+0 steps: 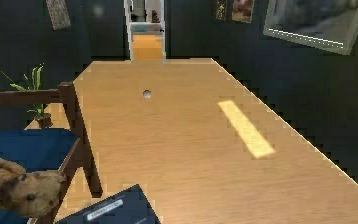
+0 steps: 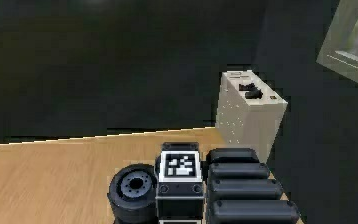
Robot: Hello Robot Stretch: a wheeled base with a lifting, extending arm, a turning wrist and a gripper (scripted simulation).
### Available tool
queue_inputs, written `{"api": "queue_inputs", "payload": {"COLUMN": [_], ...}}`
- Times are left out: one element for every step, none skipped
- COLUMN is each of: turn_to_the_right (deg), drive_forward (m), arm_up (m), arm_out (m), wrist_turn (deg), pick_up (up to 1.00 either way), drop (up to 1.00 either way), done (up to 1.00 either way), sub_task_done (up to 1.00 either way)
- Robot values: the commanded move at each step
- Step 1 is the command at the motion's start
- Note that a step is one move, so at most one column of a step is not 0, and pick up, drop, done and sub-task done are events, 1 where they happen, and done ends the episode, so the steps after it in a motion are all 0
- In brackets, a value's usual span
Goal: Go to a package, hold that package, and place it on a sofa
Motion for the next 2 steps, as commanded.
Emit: {"api": "queue_inputs", "payload": {"turn_to_the_right": [0.0,0.0], "drive_forward": [1.0,1.0], "arm_up": [0.0,0.0], "arm_out": [0.0,0.0], "wrist_turn": [0.0,0.0], "pick_up": [0.0,0.0], "drop": [0.0,0.0], "done": [0.0,0.0], "sub_task_done": [0.0,0.0]}}
